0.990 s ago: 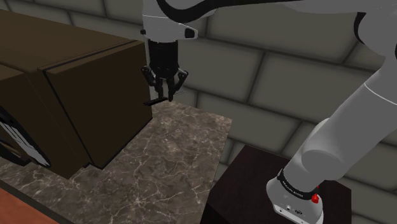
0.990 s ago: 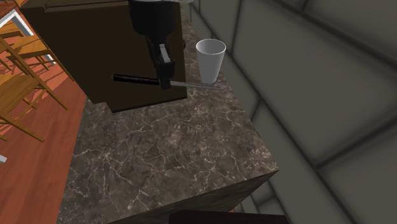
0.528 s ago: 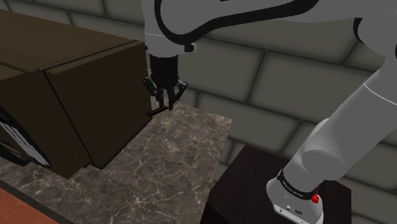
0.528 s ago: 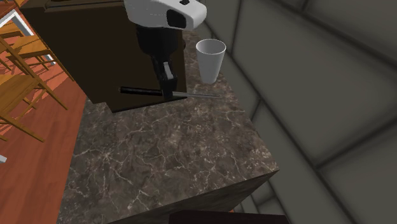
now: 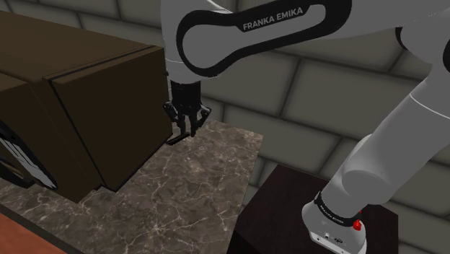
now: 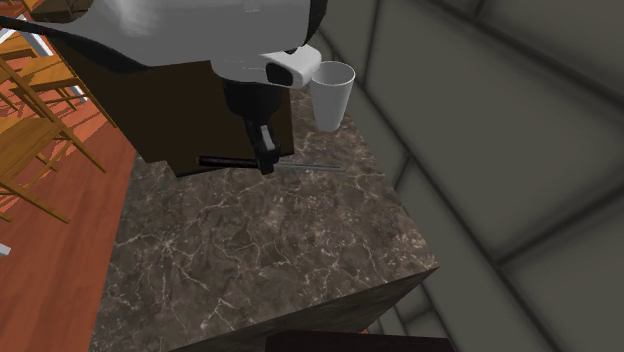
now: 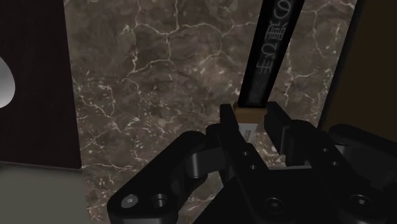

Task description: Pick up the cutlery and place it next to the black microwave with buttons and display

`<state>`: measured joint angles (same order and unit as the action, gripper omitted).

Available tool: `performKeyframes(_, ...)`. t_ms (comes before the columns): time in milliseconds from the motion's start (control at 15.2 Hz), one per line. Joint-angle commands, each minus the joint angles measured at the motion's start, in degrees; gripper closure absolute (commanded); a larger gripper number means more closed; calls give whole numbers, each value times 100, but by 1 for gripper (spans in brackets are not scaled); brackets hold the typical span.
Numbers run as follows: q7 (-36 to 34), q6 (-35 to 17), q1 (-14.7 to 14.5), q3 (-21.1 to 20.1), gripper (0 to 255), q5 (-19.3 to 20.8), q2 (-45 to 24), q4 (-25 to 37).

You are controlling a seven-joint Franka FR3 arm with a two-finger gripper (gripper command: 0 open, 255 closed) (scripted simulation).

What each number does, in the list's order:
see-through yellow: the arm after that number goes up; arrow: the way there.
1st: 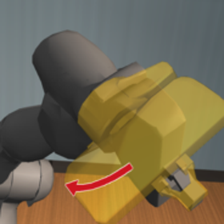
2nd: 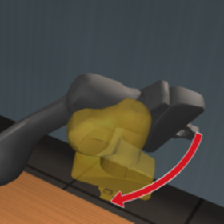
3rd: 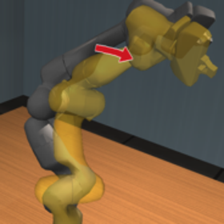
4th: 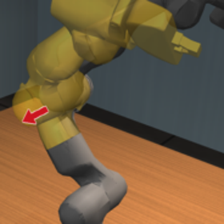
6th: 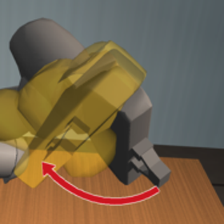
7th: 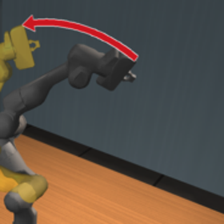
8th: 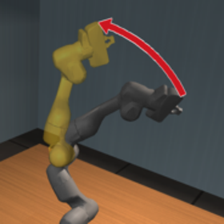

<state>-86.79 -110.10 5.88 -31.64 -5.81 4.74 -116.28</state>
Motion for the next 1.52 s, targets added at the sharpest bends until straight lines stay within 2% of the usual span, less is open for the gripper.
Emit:
performKeyframes(0, 15, -152, 4, 2, 255, 10, -26, -128)
performKeyframes(1452, -266, -1845, -53, -68, 255, 461, -860, -1096)
